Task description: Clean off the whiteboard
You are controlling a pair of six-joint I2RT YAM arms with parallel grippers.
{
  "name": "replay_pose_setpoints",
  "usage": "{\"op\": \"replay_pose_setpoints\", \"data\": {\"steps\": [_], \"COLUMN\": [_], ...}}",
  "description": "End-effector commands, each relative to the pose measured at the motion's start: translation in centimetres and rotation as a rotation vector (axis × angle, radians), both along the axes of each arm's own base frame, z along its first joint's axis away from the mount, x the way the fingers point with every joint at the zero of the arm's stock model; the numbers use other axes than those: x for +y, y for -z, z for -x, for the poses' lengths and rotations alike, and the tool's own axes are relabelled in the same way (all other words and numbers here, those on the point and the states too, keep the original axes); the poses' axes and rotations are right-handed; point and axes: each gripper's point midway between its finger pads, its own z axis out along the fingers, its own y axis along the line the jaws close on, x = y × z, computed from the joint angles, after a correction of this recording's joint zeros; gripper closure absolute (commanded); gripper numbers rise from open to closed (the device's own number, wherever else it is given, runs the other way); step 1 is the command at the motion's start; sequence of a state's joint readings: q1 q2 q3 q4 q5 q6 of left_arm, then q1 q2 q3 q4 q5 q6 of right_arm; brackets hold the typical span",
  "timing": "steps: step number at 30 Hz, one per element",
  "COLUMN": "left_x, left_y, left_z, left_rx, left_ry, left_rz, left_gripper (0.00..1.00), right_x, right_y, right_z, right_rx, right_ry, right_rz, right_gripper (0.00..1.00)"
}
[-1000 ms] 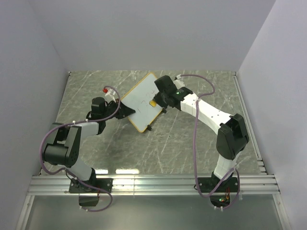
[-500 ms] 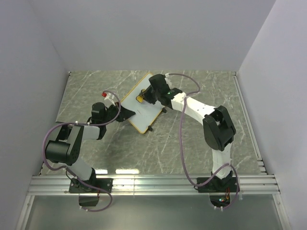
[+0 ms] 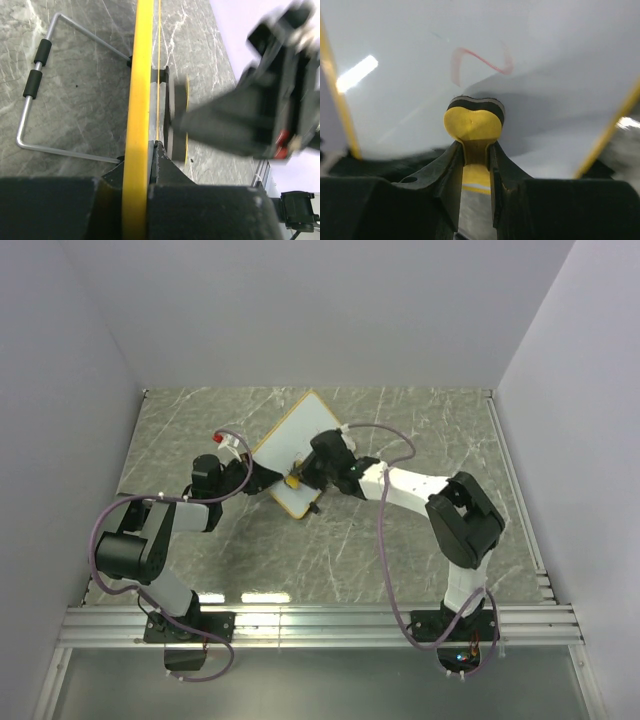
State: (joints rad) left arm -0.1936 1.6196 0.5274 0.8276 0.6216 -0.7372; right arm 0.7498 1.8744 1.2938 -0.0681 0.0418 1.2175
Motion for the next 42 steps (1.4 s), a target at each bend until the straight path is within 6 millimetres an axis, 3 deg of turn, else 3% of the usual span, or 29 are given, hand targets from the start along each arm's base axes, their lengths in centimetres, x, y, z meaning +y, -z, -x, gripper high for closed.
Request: {"op": "replay_pose_setpoints", "data": {"steps": [1, 7, 11, 12, 14, 15, 20, 21, 28, 36, 39, 42], "left_x": [2.5, 2.3, 2.3, 2.2, 2.1, 2.0, 1.8, 1.6, 1.1, 0.6, 0.5, 0.5], "left_y": [7.1, 7.2, 7.2, 7.1, 7.2, 7.3, 7.6, 7.5, 7.8, 8.0, 8.0, 8.0], "left_z": [1.1, 1.2, 1.2, 1.3, 1.4, 1.4, 1.9, 2.0, 2.5, 2.9, 2.9, 2.9], "left_rx": [0.212, 0.217, 0.213, 0.213, 0.215, 0.215, 0.223, 0.218, 0.221, 0.226, 0.227, 0.224], "left_ry": [-0.133, -0.126, -0.124, -0.120, -0.117, -0.113, -0.106, -0.101, -0.088, -0.075, -0.073, -0.071], "left_rz": [-0.163, -0.168, -0.172, -0.172, -0.176, -0.179, -0.197, -0.199, -0.213, -0.215, -0.217, -0.221], "left_gripper": [1.00, 1.00, 1.00, 1.00, 1.00, 1.00, 1.00, 1.00, 1.00, 1.00, 1.00, 1.00], "right_x": [-2.2, -5.6, -5.6, -4.8, -4.4, -3.4, -2.0, -1.4, -0.8, 0.1, 0.8, 1.4], "right_y": [4.6, 8.3, 8.1, 6.9, 6.8, 5.2, 3.5, 2.1, -0.5, -2.0, -1.9, -1.1], "right_z": [5.5, 8.0, 7.4, 6.3, 5.4, 3.9, -0.3, -1.6, -6.8, -9.1, -9.2, -7.9], "right_rx": [0.116, 0.169, 0.150, 0.120, 0.108, 0.072, 0.038, 0.013, -0.040, -0.062, -0.058, -0.047], "right_ry": [-0.071, -0.083, -0.077, -0.072, -0.075, -0.064, -0.004, 0.007, 0.079, 0.143, 0.126, 0.102], "right_rz": [0.122, 0.248, 0.261, 0.250, 0.275, 0.257, 0.218, 0.195, 0.151, 0.081, 0.073, 0.082], "right_gripper": [1.00, 1.00, 1.00, 1.00, 1.00, 1.00, 1.00, 1.00, 1.00, 1.00, 1.00, 1.00]}}
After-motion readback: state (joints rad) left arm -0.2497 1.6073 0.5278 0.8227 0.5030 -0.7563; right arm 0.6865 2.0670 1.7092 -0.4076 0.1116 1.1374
